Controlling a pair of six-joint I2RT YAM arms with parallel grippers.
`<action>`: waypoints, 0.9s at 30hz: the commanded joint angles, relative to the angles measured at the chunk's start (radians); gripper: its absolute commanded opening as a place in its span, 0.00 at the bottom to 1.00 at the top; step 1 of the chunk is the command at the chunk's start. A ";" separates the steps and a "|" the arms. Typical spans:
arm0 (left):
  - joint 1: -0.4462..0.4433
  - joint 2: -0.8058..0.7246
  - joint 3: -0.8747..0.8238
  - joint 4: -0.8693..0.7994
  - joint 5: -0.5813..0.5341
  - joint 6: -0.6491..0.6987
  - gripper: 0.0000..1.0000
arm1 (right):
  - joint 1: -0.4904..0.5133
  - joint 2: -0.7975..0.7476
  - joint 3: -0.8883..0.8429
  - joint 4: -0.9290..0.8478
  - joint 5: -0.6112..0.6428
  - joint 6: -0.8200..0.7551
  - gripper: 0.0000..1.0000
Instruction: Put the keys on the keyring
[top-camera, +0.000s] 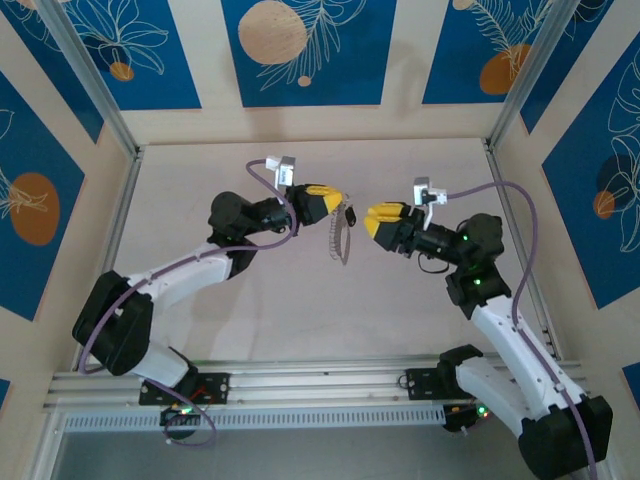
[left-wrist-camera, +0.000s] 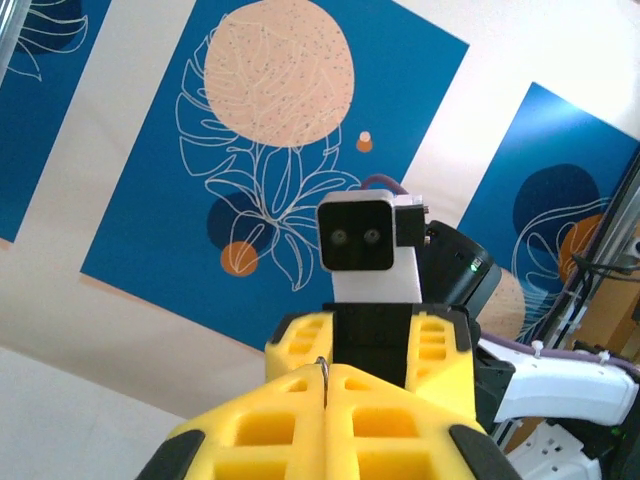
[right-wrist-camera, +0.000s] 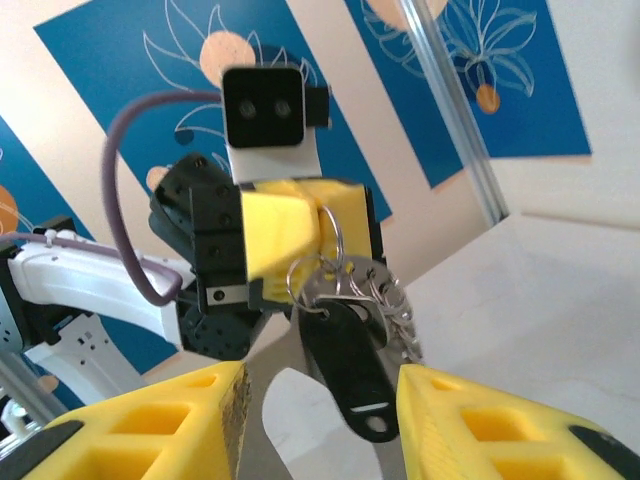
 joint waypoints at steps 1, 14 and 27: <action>0.006 0.011 -0.009 0.122 -0.030 -0.046 0.00 | -0.006 0.010 0.047 0.013 0.031 0.039 0.44; -0.005 0.046 -0.009 0.195 -0.066 -0.100 0.00 | 0.099 0.212 0.111 0.238 0.096 0.113 0.44; -0.008 0.057 -0.008 0.200 -0.066 -0.098 0.00 | 0.124 0.246 0.107 0.253 0.118 0.101 0.16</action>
